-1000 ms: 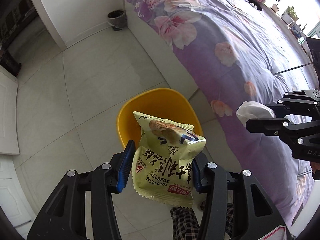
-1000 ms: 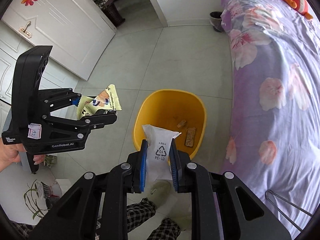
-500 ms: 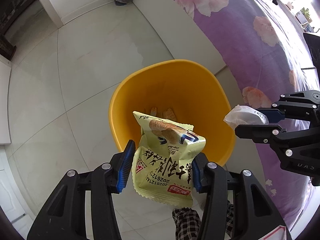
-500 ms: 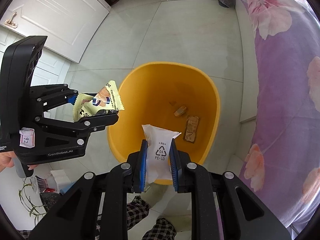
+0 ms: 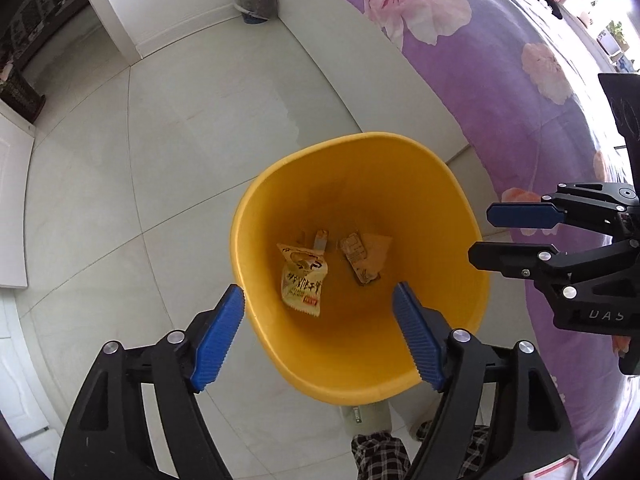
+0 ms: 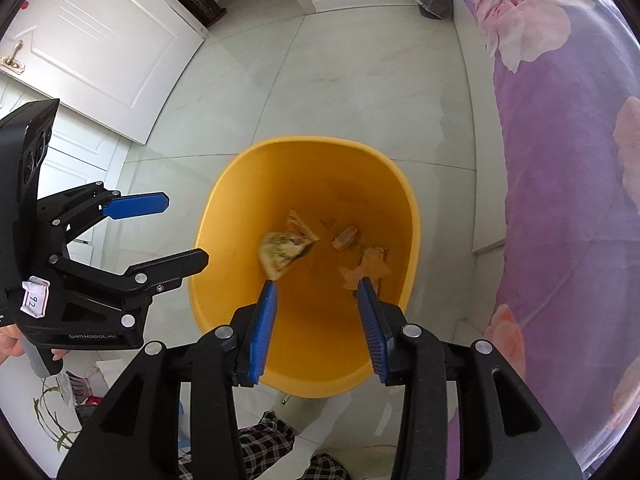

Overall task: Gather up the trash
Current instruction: 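Open both tools to drop the snack bag and tissue into the bin, then move both open tools back toward the lap table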

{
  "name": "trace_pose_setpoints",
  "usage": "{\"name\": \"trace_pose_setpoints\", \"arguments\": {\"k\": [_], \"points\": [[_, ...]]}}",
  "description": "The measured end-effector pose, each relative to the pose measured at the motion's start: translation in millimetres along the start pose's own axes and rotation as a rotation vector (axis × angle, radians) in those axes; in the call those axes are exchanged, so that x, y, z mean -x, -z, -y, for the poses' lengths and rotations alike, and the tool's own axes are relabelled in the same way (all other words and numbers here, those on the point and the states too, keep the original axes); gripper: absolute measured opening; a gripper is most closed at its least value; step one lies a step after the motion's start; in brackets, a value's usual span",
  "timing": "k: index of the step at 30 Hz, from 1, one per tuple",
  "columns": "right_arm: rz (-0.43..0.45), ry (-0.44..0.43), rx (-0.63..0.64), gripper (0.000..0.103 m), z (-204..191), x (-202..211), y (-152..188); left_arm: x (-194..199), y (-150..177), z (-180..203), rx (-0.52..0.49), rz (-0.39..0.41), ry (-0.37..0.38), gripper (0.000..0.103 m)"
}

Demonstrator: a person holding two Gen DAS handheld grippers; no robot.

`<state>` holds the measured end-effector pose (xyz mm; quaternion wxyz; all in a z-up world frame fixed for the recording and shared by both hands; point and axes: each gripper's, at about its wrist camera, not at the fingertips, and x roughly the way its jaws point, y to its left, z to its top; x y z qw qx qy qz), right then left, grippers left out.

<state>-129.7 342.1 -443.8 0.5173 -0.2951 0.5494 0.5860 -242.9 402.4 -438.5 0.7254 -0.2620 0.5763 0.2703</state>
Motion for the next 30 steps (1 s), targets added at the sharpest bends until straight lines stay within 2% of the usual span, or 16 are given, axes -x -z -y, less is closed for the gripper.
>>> {"name": "trace_pose_setpoints", "arguments": {"k": [9, 14, 22, 30], "points": [[0.036, 0.008, 0.012, 0.043, -10.6, 26.0, 1.2, 23.4, -6.2, 1.5, 0.026, 0.016, -0.015, 0.076], [0.063, 0.009, 0.001, 0.043, -16.9, 56.8, 2.7, 57.1, -3.4, 5.8, 0.029, 0.035, -0.014, 0.076], [0.128, 0.03, -0.027, 0.044, -32.6, 137.7, 24.1, 125.7, 6.1, 22.8, 0.008, 0.072, -0.001, 0.076], [0.268, 0.131, -0.092, 0.045, -56.1, 235.2, 74.5, 196.3, 5.2, 62.0, -0.107, 0.142, 0.033, 0.076]]}}
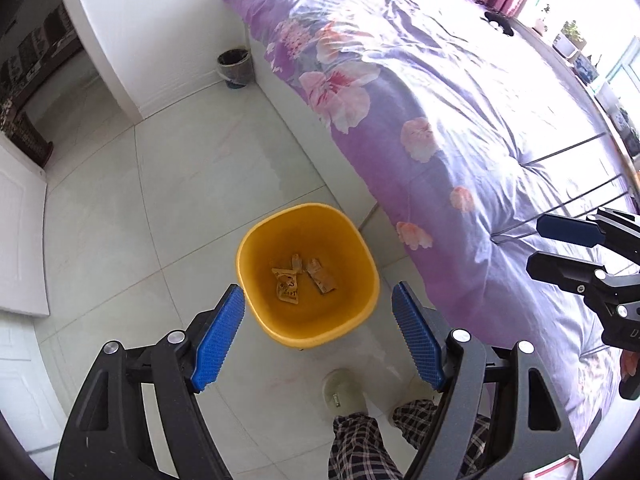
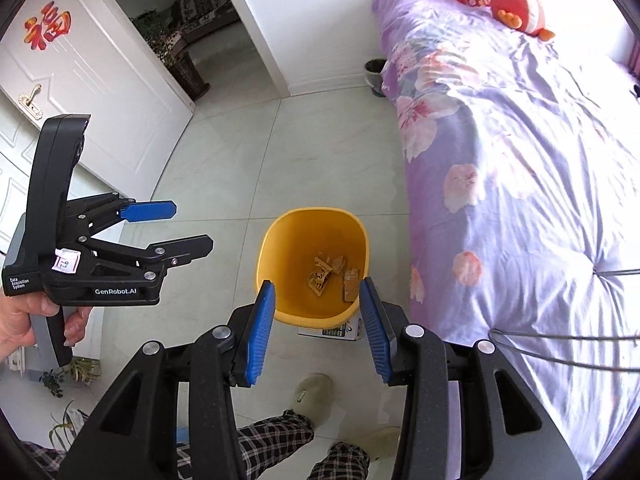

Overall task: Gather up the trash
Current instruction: 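Move both open tools back toward the lap table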

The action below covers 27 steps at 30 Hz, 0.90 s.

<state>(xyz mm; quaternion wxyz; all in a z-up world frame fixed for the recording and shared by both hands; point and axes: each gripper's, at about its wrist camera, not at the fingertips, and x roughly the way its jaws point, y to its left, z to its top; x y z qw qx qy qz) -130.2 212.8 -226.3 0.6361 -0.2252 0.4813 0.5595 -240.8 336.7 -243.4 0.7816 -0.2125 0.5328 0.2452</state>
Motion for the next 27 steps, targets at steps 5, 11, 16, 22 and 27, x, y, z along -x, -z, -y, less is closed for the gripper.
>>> {"name": "trace_pose_setpoints", "arguments": {"k": [5, 11, 16, 22, 27], "points": [[0.082, 0.094, -0.09, 0.045, 5.2, 65.6, 27.0, 36.7, -15.2, 42.2, -0.138, 0.055, 0.046, 0.076], [0.172, 0.212, -0.246, 0.046, 18.2, 130.1, 71.2, 67.2, -19.1, 103.0, -0.309, 0.104, 0.136, 0.076], [0.244, 0.328, -0.38, 0.046, 34.1, 171.7, 112.8, 82.1, -11.7, 152.2, -0.441, 0.104, 0.227, 0.076], [0.318, 0.463, -0.57, 0.047, 64.6, 217.3, 163.9, 96.1, 3.6, 208.2, -0.609, 0.076, 0.314, 0.077], [0.348, 0.551, -0.71, 0.053, 92.8, 252.0, 206.6, 97.4, 9.0, 249.7, -0.703, 0.058, 0.346, 0.079]]}}
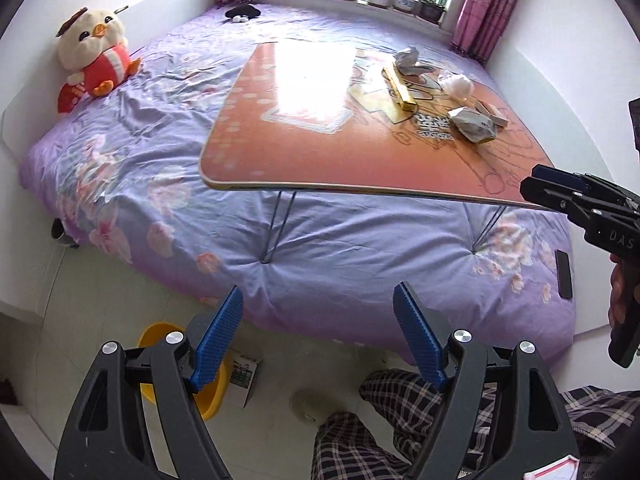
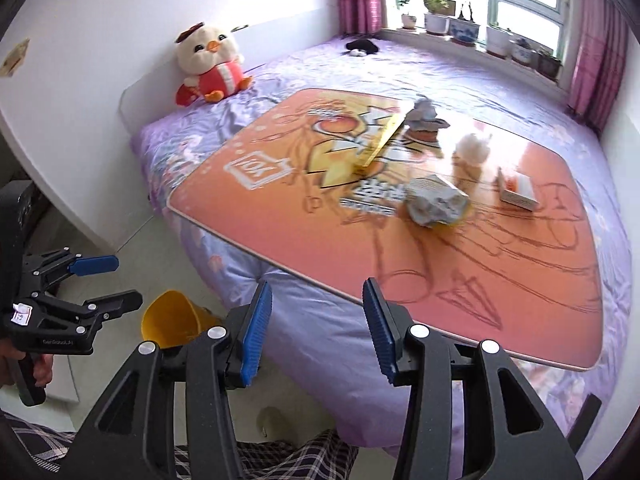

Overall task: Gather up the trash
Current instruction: 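Move both open tools back toward the lap table, then grasp the long yellow strip box with the left tool while the right tool grasps the orange-white medicine box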

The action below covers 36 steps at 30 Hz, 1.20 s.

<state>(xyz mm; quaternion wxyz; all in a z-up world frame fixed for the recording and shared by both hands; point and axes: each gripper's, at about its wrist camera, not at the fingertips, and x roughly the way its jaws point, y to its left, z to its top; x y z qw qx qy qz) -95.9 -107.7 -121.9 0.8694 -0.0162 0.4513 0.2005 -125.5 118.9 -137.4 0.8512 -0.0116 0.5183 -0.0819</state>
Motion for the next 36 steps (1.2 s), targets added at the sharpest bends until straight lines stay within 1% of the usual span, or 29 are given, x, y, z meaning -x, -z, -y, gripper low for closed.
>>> {"name": "trace_pose_setpoints", "arguments": {"k": [1, 2, 6, 9, 12, 13, 15, 17, 19, 22, 26, 30, 36], "points": [[0.008, 0.02, -0.022, 0.059, 11.5, 2.8, -0.9, -1.8, -4.8, 4.9, -0.01, 0.002, 0.002, 0.084], [0.015, 0.037, -0.042, 0.061, 20.7, 4.6, -2.1, -3.4, -9.8, 10.4, -0.018, 0.008, 0.004, 0.087], [0.028, 0.099, -0.116, 0.068, 63.4, 8.3, -6.3, -16.5, -32.8, 33.3, -0.053, 0.007, 0.009, 0.092], [0.039, 0.137, -0.158, 0.078, 88.4, 6.1, -11.4, -27.7, -52.9, 47.2, -0.074, 0.019, 0.005, 0.098], [0.045, 0.173, -0.175, 0.082, 109.6, 3.2, -16.1, -42.4, -77.0, 61.6, -0.092, 0.021, -0.002, 0.098], [0.048, 0.188, -0.181, 0.086, 116.0, 0.3, -18.3, -47.7, -85.9, 66.3, -0.099, 0.023, -0.006, 0.098], [0.049, 0.218, -0.196, 0.088, 128.7, -5.5, -24.7, -59.0, -104.1, 74.5, -0.111, 0.027, -0.017, 0.098], [0.05, 0.236, -0.215, 0.09, 139.9, -12.6, -31.5, -70.3, -122.7, 80.3, -0.113, 0.032, -0.021, 0.098], [0.046, 0.259, -0.233, 0.095, 149.5, -22.0, -37.6, -83.1, -141.8, 84.7, -0.105, 0.034, -0.025, 0.098], [0.016, 0.283, -0.249, 0.095, 162.0, -41.6, -47.4, -102.6, -165.9, 89.2, -0.092, 0.03, -0.042, 0.098], [-0.01, 0.273, -0.255, 0.096, 172.3, -65.7, -58.4, -128.6, -188.9, 95.3, -0.071, 0.003, -0.056, 0.098], [-0.031, 0.279, -0.255, 0.096, 179.8, -85.2, -68.7, -147.9, -203.8, 101.4, -0.059, -0.019, -0.059, 0.098], [-0.054, 0.284, -0.263, 0.096, 192.4, -103.3, -74.8, -165.6, -218.9, 109.1, -0.081, -0.031, -0.067, 0.097]]}}
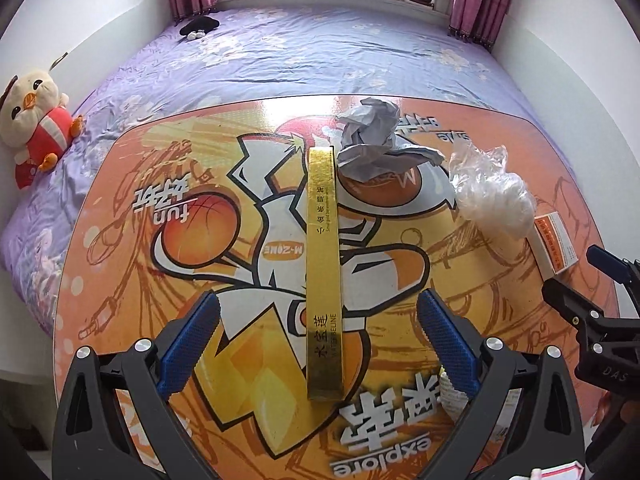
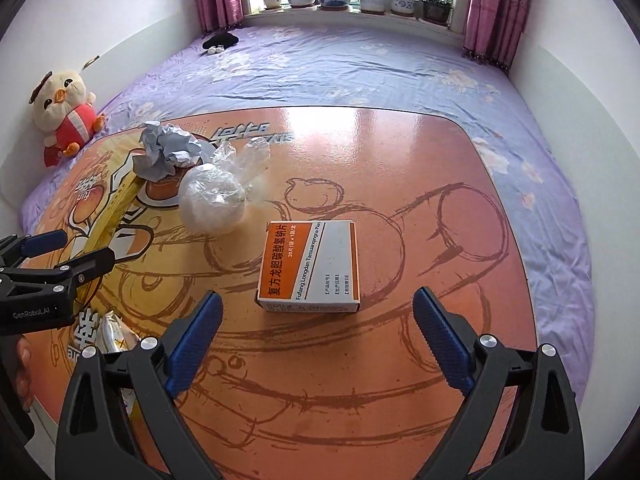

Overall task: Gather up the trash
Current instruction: 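Grasp the long yellow strip box with the left tool while the right tool grasps the orange-white medicine box, then carry the yellow strip box and medicine box in both tools over the yellow bin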

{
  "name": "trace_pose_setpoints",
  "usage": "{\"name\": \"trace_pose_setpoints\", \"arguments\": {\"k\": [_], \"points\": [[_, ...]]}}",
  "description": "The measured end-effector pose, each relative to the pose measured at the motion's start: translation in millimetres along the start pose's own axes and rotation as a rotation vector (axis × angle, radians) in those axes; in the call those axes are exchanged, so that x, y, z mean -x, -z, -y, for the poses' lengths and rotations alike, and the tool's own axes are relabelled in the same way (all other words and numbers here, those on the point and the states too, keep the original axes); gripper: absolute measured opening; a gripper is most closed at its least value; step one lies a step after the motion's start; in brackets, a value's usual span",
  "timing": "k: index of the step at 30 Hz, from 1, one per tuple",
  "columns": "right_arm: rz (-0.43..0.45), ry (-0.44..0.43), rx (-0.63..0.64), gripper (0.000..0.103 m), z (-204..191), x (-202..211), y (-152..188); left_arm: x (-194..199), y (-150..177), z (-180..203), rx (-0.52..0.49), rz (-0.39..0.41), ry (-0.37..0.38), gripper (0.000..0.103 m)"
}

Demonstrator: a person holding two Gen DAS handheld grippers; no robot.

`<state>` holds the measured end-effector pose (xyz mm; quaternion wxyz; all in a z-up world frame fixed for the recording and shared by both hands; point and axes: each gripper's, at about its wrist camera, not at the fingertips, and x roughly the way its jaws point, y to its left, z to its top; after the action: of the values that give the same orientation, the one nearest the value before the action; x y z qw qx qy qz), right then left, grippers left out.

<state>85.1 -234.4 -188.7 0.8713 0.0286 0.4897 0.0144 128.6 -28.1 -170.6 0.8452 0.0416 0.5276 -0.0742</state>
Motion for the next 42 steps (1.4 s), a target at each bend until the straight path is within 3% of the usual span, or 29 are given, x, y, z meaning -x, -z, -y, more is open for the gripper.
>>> {"name": "trace_pose_setpoints", "arguments": {"k": [8, 12, 15, 18, 25, 42], "points": [[-0.006, 0.007, 0.005, 0.095, 6.5, -9.8, -5.7, -12.3, -8.8, 2.1, -0.021, -0.003, 0.0, 0.092], [0.007, 0.016, 0.02, 0.083, 5.8, -9.3, -9.6, -11.4, -11.3, -1.5, -0.027, 0.021, 0.003, 0.084], [0.02, 0.003, 0.032, 0.069, 6.8, -9.7, -15.1, -10.3, -12.8, -4.6, -0.028, 0.036, -0.001, 0.072], [0.026, -0.01, 0.04, 0.053, 4.5, -8.7, -18.3, -8.8, -13.6, -10.9, -0.028, 0.045, -0.005, 0.053], [0.03, -0.027, 0.046, 0.051, 4.7, -7.8, -18.4, -7.4, -14.3, -24.3, -0.009, 0.036, -0.008, 0.018], [0.032, -0.067, 0.006, 0.051, 19.6, 9.4, -9.4, 6.9, 3.7, -38.8, 0.067, 0.031, 0.062, 0.018]]}}
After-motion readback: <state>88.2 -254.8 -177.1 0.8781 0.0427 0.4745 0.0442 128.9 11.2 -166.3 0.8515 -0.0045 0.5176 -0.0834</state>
